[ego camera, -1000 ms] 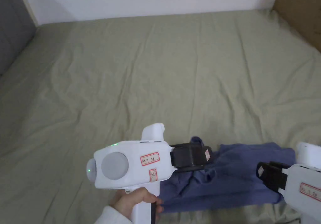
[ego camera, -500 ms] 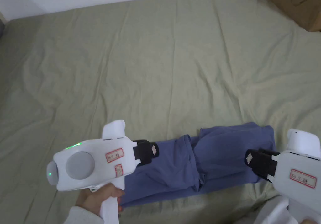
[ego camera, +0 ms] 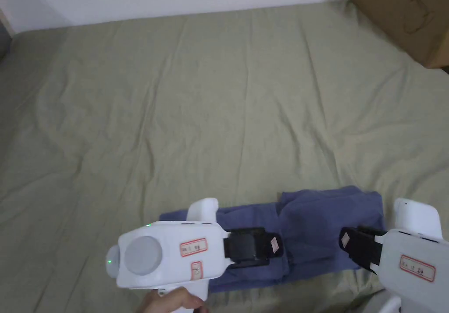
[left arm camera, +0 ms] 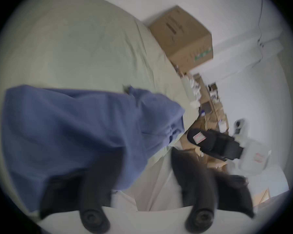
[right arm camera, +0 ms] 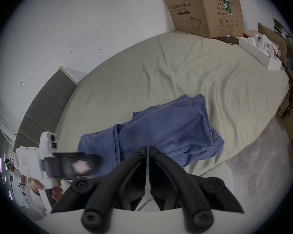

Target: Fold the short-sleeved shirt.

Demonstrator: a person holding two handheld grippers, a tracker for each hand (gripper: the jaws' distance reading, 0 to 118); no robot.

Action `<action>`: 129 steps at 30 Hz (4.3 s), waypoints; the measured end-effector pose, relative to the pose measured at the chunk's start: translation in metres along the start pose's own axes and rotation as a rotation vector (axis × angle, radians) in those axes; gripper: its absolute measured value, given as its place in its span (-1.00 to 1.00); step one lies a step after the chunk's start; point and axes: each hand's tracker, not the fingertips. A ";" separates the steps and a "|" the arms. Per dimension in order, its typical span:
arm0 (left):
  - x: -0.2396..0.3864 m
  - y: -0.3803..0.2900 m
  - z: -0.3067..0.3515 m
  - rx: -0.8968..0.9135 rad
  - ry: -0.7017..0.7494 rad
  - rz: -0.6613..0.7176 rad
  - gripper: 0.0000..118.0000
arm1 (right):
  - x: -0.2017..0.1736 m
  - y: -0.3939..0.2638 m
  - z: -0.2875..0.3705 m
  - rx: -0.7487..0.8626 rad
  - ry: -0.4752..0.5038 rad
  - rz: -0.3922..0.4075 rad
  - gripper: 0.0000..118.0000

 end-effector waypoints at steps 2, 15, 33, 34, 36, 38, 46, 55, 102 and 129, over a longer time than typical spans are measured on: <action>-0.024 0.002 0.044 0.060 0.046 0.034 0.80 | -0.005 0.000 -0.002 -0.002 0.005 0.021 -0.94; -0.146 -0.015 0.070 0.185 -0.167 0.476 0.76 | -0.070 -0.003 -0.019 -0.050 0.068 0.094 -0.94; -0.213 0.015 0.202 0.221 0.123 0.371 -0.77 | -0.102 0.012 -0.040 -0.074 0.076 0.168 -0.94; -0.220 0.013 0.220 0.232 0.180 0.379 -0.76 | -0.103 0.010 -0.041 -0.076 0.081 0.172 -0.94; -0.220 0.007 0.248 0.237 0.262 0.384 -0.76 | -0.103 0.006 -0.043 -0.089 0.097 0.177 -0.94; -0.216 0.008 0.261 0.247 0.319 0.394 -0.76 | -0.101 0.002 -0.044 -0.096 0.098 0.175 -0.94; -0.057 0.047 0.209 0.246 0.333 0.055 -0.76 | -0.070 -0.004 -0.041 -0.101 0.061 0.145 -0.94; 0.023 0.058 0.019 -0.099 0.208 -0.202 0.95 | -0.020 -0.001 -0.032 -0.079 0.033 0.022 -0.94; -0.170 0.029 0.097 0.089 -0.023 0.418 0.77 | -0.109 0.005 -0.154 -0.282 0.093 0.278 -0.94; -0.287 0.138 0.348 -0.015 0.988 -0.026 0.12 | -0.172 0.004 -0.130 -0.259 0.066 0.344 -0.94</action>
